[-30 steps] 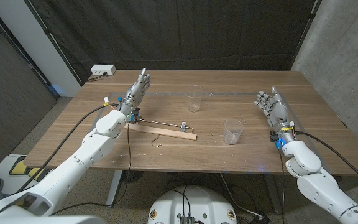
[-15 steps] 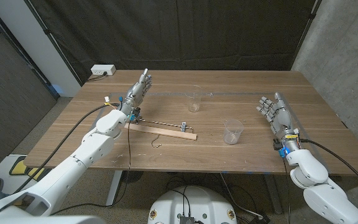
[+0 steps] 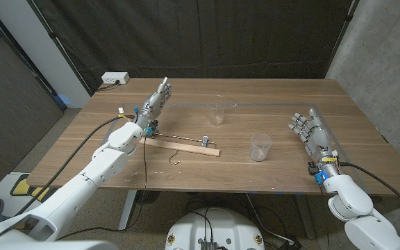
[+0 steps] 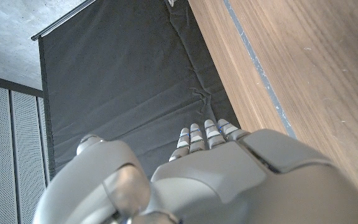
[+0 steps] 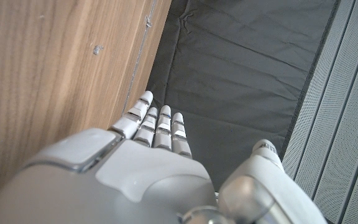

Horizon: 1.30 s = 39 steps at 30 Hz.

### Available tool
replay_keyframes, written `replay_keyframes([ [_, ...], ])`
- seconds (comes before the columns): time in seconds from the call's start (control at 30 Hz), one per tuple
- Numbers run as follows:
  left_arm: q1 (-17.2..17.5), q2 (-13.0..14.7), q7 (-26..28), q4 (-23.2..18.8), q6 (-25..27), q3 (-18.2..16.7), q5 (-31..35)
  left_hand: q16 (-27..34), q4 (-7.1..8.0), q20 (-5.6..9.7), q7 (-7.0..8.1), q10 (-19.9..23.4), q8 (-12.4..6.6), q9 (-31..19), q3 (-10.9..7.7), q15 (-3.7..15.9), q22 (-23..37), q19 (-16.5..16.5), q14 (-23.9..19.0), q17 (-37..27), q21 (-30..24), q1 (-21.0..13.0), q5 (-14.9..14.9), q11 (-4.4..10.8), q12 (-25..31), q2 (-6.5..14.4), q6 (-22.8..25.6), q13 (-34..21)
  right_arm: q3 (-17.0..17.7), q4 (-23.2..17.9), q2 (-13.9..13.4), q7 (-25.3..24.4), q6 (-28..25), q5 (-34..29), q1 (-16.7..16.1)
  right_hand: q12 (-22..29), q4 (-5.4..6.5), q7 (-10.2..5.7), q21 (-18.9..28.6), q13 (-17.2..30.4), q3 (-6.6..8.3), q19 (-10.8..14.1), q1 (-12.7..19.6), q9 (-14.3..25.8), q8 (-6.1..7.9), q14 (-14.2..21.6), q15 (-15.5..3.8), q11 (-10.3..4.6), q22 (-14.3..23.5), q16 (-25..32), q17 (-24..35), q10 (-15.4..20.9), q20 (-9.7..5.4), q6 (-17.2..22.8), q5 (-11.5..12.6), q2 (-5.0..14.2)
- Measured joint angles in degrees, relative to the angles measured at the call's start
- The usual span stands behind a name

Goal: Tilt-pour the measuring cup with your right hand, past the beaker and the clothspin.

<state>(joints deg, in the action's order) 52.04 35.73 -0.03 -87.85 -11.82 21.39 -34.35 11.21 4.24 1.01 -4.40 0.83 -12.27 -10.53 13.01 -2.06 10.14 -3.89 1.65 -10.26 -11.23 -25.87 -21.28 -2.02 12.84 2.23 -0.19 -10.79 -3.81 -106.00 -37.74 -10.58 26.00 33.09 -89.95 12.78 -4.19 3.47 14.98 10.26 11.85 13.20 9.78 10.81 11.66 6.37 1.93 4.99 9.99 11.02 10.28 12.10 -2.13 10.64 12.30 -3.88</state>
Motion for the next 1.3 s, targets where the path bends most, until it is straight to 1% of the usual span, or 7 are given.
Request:
replay_keyframes([
  [0.33, 0.2, -0.1, 0.0, -0.4, 0.0, 0.2, 0.0, 0.0, -0.14, 0.00, 0.00, 0.2, 0.00, 0.0, 0.17, 0.00, 0.1, 0.0, 0.0, 0.0, 0.0, -0.2, 0.0, -0.20, 0.0, 0.2, 0.0, 0.0, 0.1, -0.2, 0.1, -0.2, 0.5, -1.5, -0.3, 0.0, -0.24, -0.21, -0.4, 0.0, -0.24, 0.4, 0.0, 0.0, 0.00, 0.3, -0.29, -0.31, 0.0, 0.0, 0.0, 0.3, -0.05, 0.2, 0.0, 0.00],
  [0.37, 0.2, -0.1, 0.2, -0.4, 0.0, 0.2, 0.2, 0.0, -0.14, 0.00, 0.00, 0.2, 0.00, 0.0, 0.17, 0.00, 0.1, 0.0, 0.0, 0.0, 0.0, -0.3, 0.0, -0.21, 0.0, 0.3, 0.0, 0.0, 0.9, -1.5, 0.6, -0.2, 0.5, -1.6, -3.0, 0.0, -0.24, -0.21, -0.4, 0.0, -0.24, 0.5, 0.0, 0.0, 0.00, 0.3, -0.29, -0.31, 0.0, 0.0, 0.0, 0.3, -0.13, 0.2, 0.0, 0.00],
  [0.6, 0.2, -0.5, 0.4, -0.5, 0.0, 0.4, 0.3, 0.0, -0.14, 0.00, 0.00, 0.4, 0.00, 0.0, 0.17, 0.22, 0.1, 0.0, -0.2, 0.0, 0.0, -0.6, 0.0, -0.02, 0.0, 0.6, 0.0, 0.0, 1.6, -2.4, 0.7, -0.3, 0.9, -3.1, -4.9, 0.0, -0.24, -0.21, -0.4, 0.3, -0.24, 0.5, 0.2, 0.0, 0.00, 0.3, -0.29, -0.31, 0.0, 0.0, -0.2, 0.3, -0.14, 0.2, 0.0, -0.23],
  [0.77, 0.2, -0.8, 0.6, -0.4, -0.1, 0.4, 0.4, 0.0, -0.14, 0.00, 0.00, 0.4, 0.00, 0.0, 0.17, 0.22, 0.1, 0.0, -0.2, 0.0, 0.0, -0.6, 0.0, -0.02, 0.0, 0.6, 0.0, 0.0, 1.8, -2.8, 1.1, -0.3, 1.1, -3.6, -6.0, 0.0, -0.24, -0.41, -0.4, 0.3, -0.24, 0.5, 0.2, 0.0, 0.00, 0.3, -0.29, -0.30, 0.0, 0.0, -0.2, 0.3, -0.13, 0.4, 0.2, -0.23],
  [1.1, -0.1, -1.1, 0.9, -0.4, -0.3, 0.5, 0.6, 0.0, -0.30, 0.01, 0.00, 0.4, 0.00, 0.0, 0.00, 0.43, 0.1, 0.0, -0.4, 0.0, 0.0, -0.6, 0.0, -0.02, 0.0, 0.6, 0.6, 0.0, 2.1, -3.8, 2.4, -2.6, 1.7, -8.5, -7.7, 0.0, -0.56, -0.41, -0.4, 0.3, -0.55, 0.9, 0.2, 0.0, 0.00, 0.6, -0.61, -0.30, 0.0, 0.0, -0.1, 0.3, -0.14, 0.4, 0.2, -0.23],
  [1.13, -0.3, -1.2, 0.9, -0.3, -0.3, 0.6, 0.6, 0.0, -0.30, 0.00, 0.00, 0.4, 0.00, 0.0, 0.00, 0.43, 0.1, 0.0, -0.4, 0.0, 0.0, -0.6, 0.0, -0.02, 0.0, 0.6, 0.6, 0.0, 2.1, -4.0, 2.7, -3.7, 1.3, -10.5, -7.9, 0.0, -0.56, -0.41, -0.4, 0.3, -0.55, 0.9, 0.2, 0.0, 0.00, 0.6, -0.63, -0.30, 0.0, 0.0, -0.1, 0.3, -0.15, 0.4, 0.2, -0.23],
  [1.3, -0.5, -1.3, 0.8, -0.2, -0.3, 0.7, 0.6, 0.0, -0.30, 0.00, 0.00, 0.4, 0.00, 0.0, 0.01, 0.42, 0.1, 0.0, -0.4, 0.0, 0.0, -0.7, 0.4, -0.02, 0.0, 0.6, 0.6, 0.0, 2.1, -4.2, 3.4, -4.4, 1.2, -11.7, -8.3, 0.0, -0.55, -0.73, -0.4, 0.3, -0.55, 1.4, 0.8, 0.0, 0.00, 1.1, -1.13, -0.71, 0.0, 0.0, -0.1, 0.4, -0.02, 0.1, 0.4, -0.25],
])
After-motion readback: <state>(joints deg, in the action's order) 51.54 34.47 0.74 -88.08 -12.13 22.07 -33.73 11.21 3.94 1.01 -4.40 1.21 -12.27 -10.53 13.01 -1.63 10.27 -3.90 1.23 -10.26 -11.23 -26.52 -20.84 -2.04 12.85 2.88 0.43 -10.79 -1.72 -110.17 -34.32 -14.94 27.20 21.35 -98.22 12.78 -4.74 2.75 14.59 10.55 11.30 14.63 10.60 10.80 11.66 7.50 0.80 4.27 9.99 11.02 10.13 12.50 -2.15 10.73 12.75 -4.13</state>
